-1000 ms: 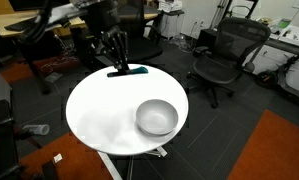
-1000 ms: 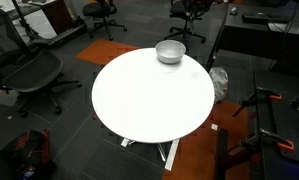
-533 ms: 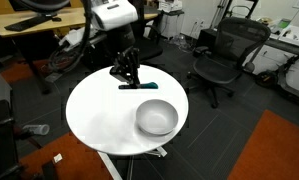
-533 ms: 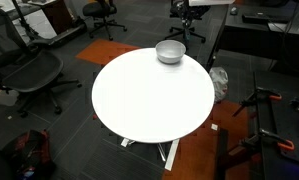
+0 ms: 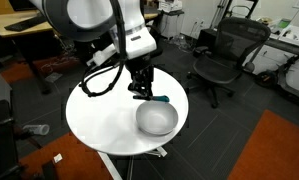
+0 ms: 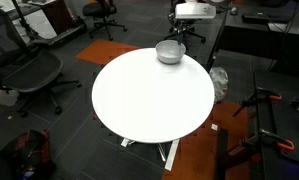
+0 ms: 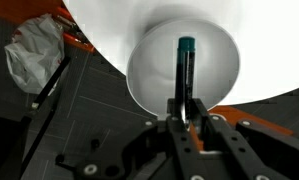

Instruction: Place the marker in the bowl

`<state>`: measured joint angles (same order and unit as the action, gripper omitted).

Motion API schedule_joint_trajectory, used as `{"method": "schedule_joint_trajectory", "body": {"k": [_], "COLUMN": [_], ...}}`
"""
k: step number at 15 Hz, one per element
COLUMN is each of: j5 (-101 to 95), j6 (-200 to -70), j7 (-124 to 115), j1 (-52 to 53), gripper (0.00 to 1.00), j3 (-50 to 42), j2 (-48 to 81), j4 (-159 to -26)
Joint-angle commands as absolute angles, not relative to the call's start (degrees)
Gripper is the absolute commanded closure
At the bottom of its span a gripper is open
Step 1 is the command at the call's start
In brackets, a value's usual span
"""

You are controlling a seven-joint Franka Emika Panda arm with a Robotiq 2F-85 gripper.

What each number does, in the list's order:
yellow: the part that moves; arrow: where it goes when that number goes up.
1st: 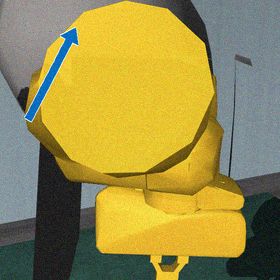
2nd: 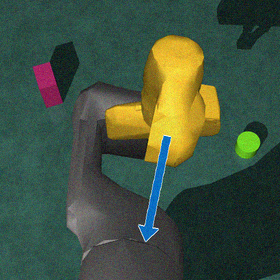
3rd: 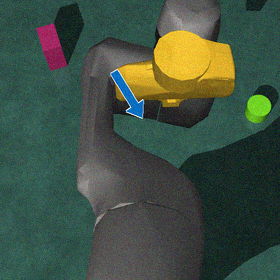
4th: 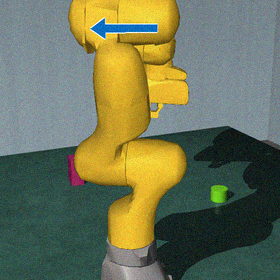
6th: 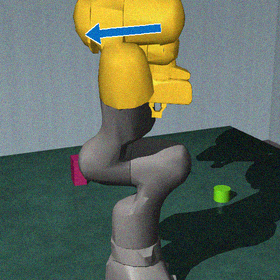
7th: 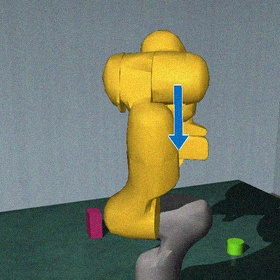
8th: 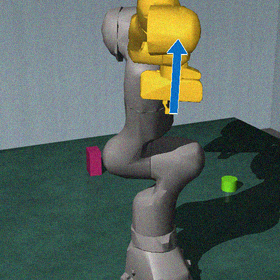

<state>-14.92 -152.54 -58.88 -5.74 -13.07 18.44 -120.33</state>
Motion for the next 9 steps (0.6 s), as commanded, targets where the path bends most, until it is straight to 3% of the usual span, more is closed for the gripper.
{"method": "schedule_joint_trajectory", "body": {"k": [1,9], "j5": [-10.84,-0.96], "j6": [-153.67,-152.28], "j7": [-58.77,-57.38], "j1": [-4.92,-6.06], "gripper": [0.95,0.95], "j3": [-14.21,-13.73], "j2": [23.32,30.16], "j4": [-116.13,-110.23]}}
